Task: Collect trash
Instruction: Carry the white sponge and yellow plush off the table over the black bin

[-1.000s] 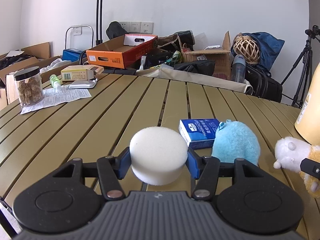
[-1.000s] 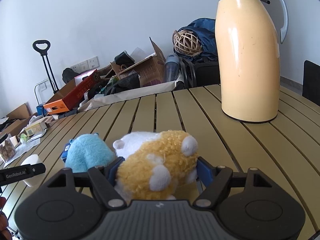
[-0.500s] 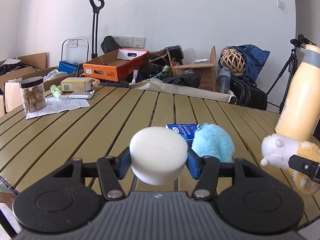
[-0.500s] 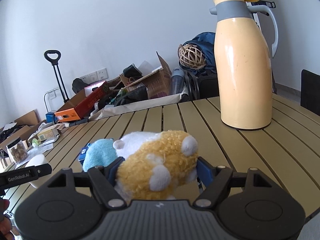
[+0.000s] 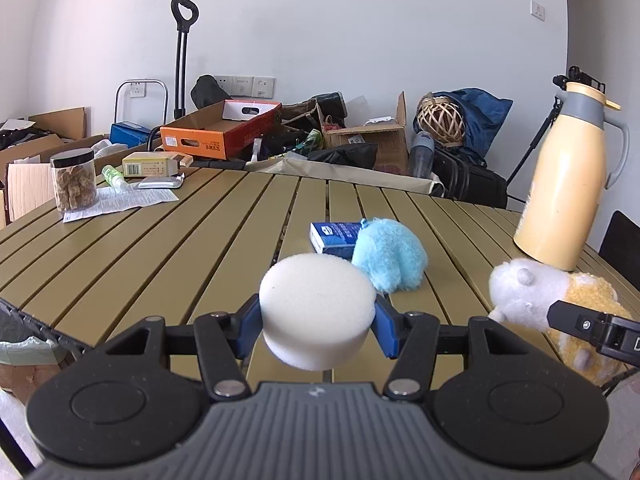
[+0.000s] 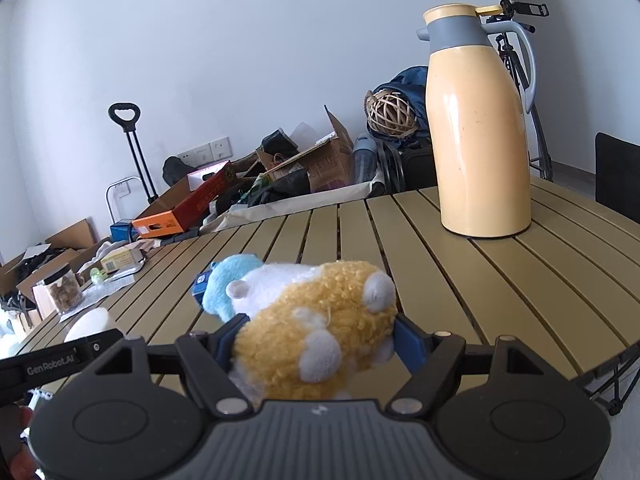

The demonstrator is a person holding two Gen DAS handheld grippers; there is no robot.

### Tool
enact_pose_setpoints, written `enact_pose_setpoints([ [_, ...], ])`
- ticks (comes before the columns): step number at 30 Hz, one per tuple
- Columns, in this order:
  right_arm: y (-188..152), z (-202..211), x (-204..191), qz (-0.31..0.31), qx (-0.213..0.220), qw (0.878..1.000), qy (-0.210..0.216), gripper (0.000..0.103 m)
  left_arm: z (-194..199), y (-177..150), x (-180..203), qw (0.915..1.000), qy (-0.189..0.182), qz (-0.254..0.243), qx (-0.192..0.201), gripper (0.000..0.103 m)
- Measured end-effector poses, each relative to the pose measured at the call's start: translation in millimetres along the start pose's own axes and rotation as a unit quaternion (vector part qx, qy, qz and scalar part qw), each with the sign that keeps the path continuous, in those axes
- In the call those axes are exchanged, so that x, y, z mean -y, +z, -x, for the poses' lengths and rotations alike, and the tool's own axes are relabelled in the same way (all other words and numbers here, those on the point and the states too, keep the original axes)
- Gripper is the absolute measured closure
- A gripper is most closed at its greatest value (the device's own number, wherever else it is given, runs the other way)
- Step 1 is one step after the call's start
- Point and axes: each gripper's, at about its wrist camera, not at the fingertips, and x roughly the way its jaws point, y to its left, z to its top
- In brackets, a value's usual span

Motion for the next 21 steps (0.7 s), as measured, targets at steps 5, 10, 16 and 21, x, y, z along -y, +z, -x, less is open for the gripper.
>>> enact_pose_setpoints([
  [5,-13.4,19.4,-5.3,0.004,-0.008,1.0,0.007,0.027,17.9,-15.3,2.7,0.9999,-0.006,-0.008,-0.01,0.045],
  [10,-23.8,40.1,-10.9,0.017,-0.013,1.0,0.014,0.027,36.7,-29.6,4.8,0.9996,-0.01,-0.017,-0.019,0.045],
  [16,-37.1,65.8,-15.9,0.031,-0.018,0.999,0.022,0.027,58.8,-43.9,6.9,0.9992,-0.013,-0.028,-0.025,0.045],
  [21,-51.7,82.8,-16.1,0.037,-0.029,0.999,0.025,0.027,70.4,-57.4,7.1,0.9986,-0.011,-0.037,-0.037,0.045],
])
